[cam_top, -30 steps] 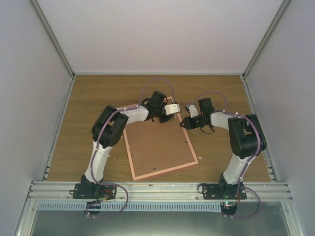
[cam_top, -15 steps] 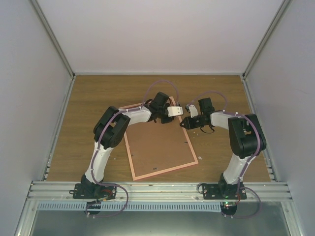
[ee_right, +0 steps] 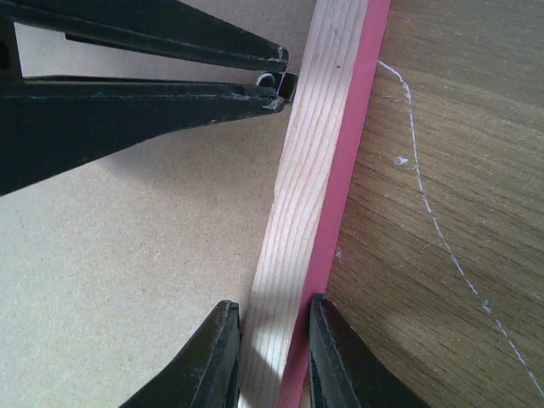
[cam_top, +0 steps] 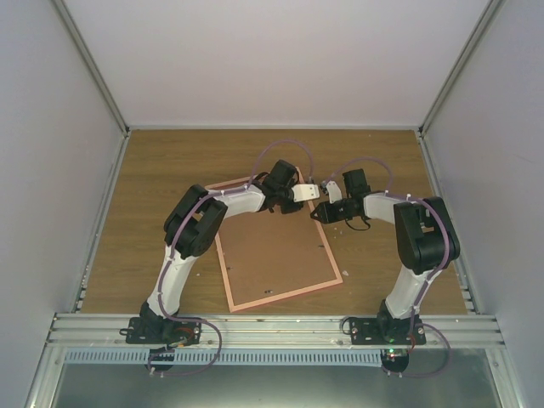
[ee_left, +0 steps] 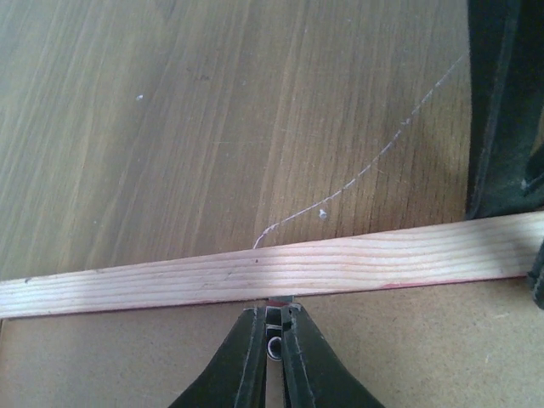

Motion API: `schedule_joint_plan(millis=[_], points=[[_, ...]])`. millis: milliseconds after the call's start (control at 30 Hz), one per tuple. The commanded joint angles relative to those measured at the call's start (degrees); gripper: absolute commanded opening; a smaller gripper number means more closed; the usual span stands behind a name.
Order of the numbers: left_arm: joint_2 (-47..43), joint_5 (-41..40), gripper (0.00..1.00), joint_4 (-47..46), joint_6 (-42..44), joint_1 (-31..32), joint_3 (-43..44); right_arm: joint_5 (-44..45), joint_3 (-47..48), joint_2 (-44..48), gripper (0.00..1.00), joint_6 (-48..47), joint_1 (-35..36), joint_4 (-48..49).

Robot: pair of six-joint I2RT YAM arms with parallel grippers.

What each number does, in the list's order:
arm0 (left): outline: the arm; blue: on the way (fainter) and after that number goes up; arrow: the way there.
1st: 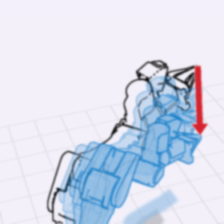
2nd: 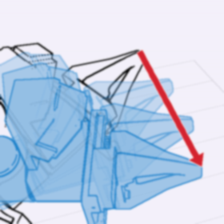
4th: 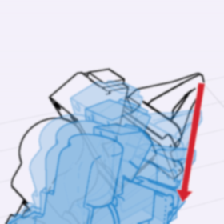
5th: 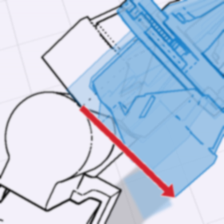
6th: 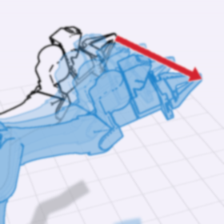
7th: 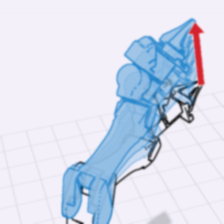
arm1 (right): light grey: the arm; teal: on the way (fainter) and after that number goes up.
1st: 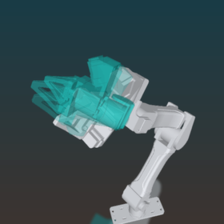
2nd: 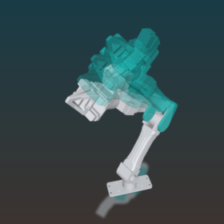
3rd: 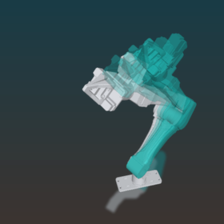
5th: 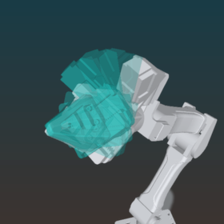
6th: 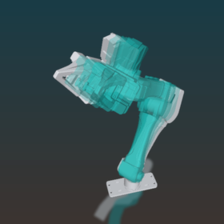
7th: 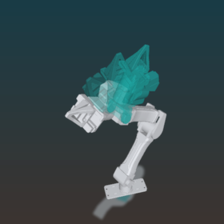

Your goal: Put the photo into the frame

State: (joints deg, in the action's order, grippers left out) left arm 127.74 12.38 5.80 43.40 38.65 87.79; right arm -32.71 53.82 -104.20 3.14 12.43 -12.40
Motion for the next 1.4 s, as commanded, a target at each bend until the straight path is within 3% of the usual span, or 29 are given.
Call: schedule_joint_plan(millis=[0, 333, 767, 1367], points=[[2.16, -3.09, 0.09, -0.07, -9.21, 0.41, -1.94, 1.27, -2.11, -2.26, 0.01, -2.9, 0.47, -4.27], [-5.0, 3.46, 0.18, 0.93, -19.54, -4.62, 1.18, 2.7, -1.4, -2.58, 0.01, -1.58, -1.03, -4.07], [-13.18, 4.7, 0.33, 5.62, -18.18, -17.85, -7.22, 3.44, -1.16, -1.54, 0.01, -4.54, -1.7, -4.16], [-2.17, 9.17, 0.65, 11.47, -19.49, -18.67, 6.15, 3.52, -1.01, -1.89, 0.0, -5.9, -1.65, -5.03]])
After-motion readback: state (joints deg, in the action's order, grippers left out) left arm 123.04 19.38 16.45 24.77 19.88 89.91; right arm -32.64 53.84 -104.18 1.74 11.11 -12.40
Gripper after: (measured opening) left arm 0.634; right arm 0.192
